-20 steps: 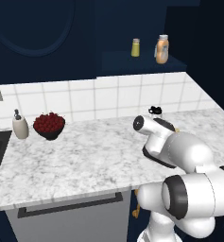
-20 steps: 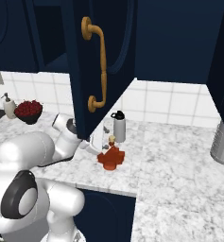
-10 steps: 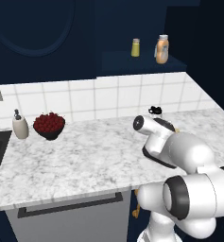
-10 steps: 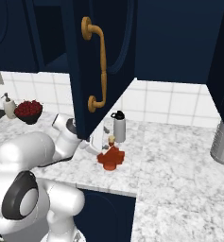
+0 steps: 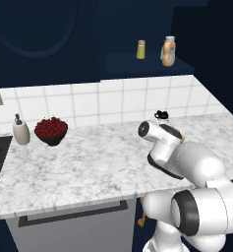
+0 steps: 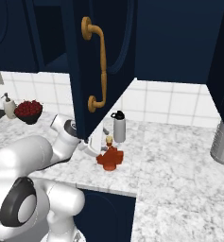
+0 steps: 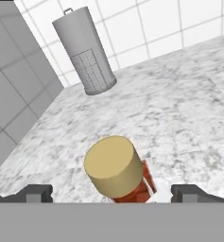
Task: Put the shaker and condiment bottle from the counter next to their counterparts in the cabinet.
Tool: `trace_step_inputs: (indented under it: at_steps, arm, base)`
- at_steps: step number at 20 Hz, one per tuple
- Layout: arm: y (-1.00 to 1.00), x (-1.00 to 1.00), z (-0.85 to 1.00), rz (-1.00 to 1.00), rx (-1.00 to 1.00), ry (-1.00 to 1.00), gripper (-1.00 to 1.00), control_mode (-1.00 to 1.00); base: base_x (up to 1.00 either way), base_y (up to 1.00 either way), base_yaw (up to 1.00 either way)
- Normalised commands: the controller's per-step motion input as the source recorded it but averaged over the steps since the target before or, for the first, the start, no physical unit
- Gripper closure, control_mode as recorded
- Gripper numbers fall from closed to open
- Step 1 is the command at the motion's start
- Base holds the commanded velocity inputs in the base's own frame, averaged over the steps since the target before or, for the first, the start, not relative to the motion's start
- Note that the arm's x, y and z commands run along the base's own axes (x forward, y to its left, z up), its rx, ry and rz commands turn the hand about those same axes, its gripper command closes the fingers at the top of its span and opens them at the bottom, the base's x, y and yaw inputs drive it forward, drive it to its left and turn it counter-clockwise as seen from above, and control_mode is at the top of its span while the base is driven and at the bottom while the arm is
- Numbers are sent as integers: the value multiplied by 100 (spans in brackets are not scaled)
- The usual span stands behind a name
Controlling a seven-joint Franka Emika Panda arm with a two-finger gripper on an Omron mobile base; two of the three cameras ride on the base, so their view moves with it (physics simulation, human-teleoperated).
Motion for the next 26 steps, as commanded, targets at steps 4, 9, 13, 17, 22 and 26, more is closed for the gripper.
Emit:
trace_step_inputs:
  at_steps: [4,9,13,17,22,26]
  arm:
    - [0,0,0,0,0,0,-100,-100]
    - [-2,-5,0,-1,0,0,-100,-100]
    - [-8,-1,0,-4,0,0,-100,-100]
    - [-8,0,0,-4,0,0,-100,-100]
    - [-2,0,0,0,0,0,-100,-100]
    - [0,0,0,0,0,0,-100,-100]
  base:
    - [0,0,0]
    - [0,0,0]
    - [0,0,0]
    - [0,0,0]
    - [0,0,0]
    - [0,0,0]
